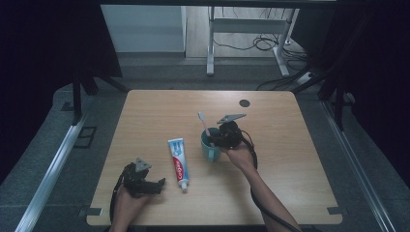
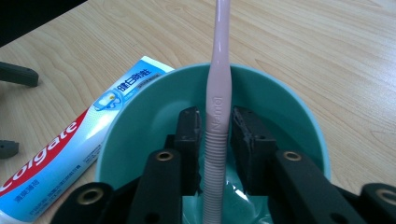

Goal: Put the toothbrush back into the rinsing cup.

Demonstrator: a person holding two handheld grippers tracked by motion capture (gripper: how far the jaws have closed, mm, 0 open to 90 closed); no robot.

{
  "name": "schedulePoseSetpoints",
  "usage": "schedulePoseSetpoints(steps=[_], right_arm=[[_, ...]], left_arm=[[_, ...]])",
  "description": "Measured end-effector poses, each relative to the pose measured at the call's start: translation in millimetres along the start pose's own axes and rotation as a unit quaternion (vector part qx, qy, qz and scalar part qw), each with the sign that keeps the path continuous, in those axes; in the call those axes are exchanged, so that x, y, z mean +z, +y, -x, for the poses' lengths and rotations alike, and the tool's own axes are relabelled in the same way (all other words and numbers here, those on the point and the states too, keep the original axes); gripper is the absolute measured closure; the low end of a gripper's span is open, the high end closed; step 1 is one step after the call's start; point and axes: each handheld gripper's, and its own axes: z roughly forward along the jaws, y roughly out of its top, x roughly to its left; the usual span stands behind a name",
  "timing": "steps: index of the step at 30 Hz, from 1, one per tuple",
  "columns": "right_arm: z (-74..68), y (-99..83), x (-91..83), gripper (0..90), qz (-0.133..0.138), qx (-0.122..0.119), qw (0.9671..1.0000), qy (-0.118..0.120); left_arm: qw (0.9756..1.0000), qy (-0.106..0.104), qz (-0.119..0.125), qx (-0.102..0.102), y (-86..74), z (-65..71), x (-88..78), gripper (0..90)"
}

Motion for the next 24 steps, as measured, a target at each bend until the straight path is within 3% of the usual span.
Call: schedulePoseSetpoints(steps=[4, 8, 17, 24], right_arm=[[-1.4, 1.0, -1.9, 65.1, 0.001, -0.002, 1.0, 0.002], [-3.0, 3.4, -5.7, 52.1, -0.003, -0.006, 0.9999, 0.011], [-7.6, 8.4, -15.1, 38.4, -0.001, -0.025, 0.9996, 0.015], [-14.0, 13.7, -24.4, 24.0, -0.003, -0.049, 0.9988, -0.003]], left_arm=[[1.0, 0.0, 0.0, 0.0, 0.0, 0.0, 0.0, 0.0], [1.0, 0.0, 0.0, 0.001, 0.2, -0.1, 0.1, 0.0], [1.0, 0.0, 0.0, 0.002, 0.2, -0.1, 0.1, 0.0], [1.0, 0.0, 0.0, 0.002, 0.2, -0.1, 0.1, 0.0]])
